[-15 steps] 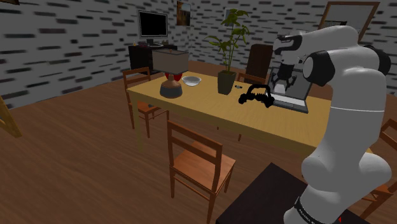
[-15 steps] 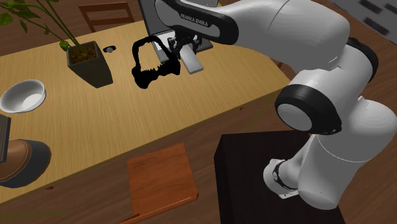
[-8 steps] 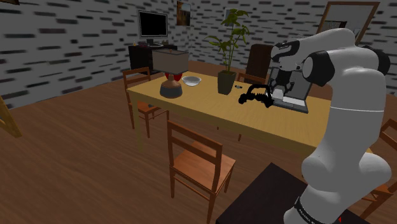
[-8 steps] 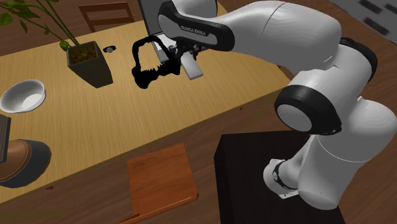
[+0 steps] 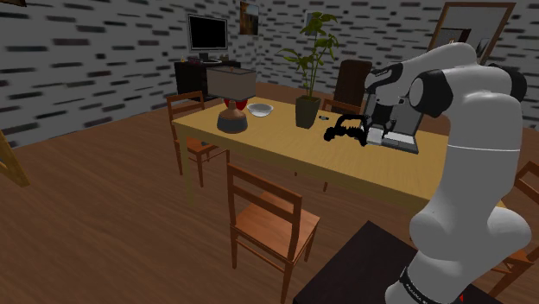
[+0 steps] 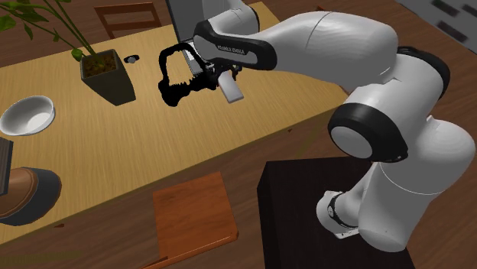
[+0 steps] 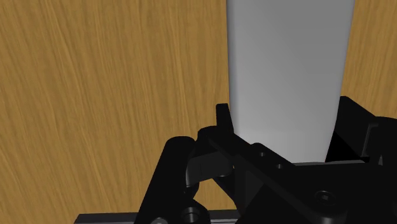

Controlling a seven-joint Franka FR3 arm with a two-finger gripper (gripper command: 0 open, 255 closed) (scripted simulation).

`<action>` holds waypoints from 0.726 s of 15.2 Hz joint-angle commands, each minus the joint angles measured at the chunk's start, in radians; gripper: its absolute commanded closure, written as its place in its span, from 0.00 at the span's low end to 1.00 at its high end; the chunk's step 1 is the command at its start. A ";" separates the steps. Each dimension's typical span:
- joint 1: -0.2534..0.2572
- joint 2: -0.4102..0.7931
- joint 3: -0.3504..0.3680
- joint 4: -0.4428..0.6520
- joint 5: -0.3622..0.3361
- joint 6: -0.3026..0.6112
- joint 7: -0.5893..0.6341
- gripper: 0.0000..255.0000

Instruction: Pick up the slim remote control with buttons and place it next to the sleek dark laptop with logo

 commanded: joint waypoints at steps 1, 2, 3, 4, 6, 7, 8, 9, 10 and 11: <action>0.000 0.005 0.001 -0.019 0.002 0.024 -0.003 1.00; 0.000 0.008 0.001 -0.028 0.004 0.036 -0.004 1.00; 0.000 0.011 0.002 -0.038 0.005 0.048 -0.005 1.00; 0.000 0.014 0.003 -0.046 0.007 0.060 -0.006 1.00; -0.001 0.022 0.004 -0.063 0.010 0.084 -0.008 1.00; -0.001 0.026 0.005 -0.071 0.012 0.096 -0.009 1.00; -0.001 0.030 0.006 -0.079 0.014 0.108 -0.010 1.00; -0.001 0.034 0.007 -0.087 0.016 0.119 -0.011 1.00; -0.002 0.039 0.008 -0.094 0.018 0.131 -0.013 1.00; -0.002 0.043 0.009 -0.101 0.020 0.142 -0.014 1.00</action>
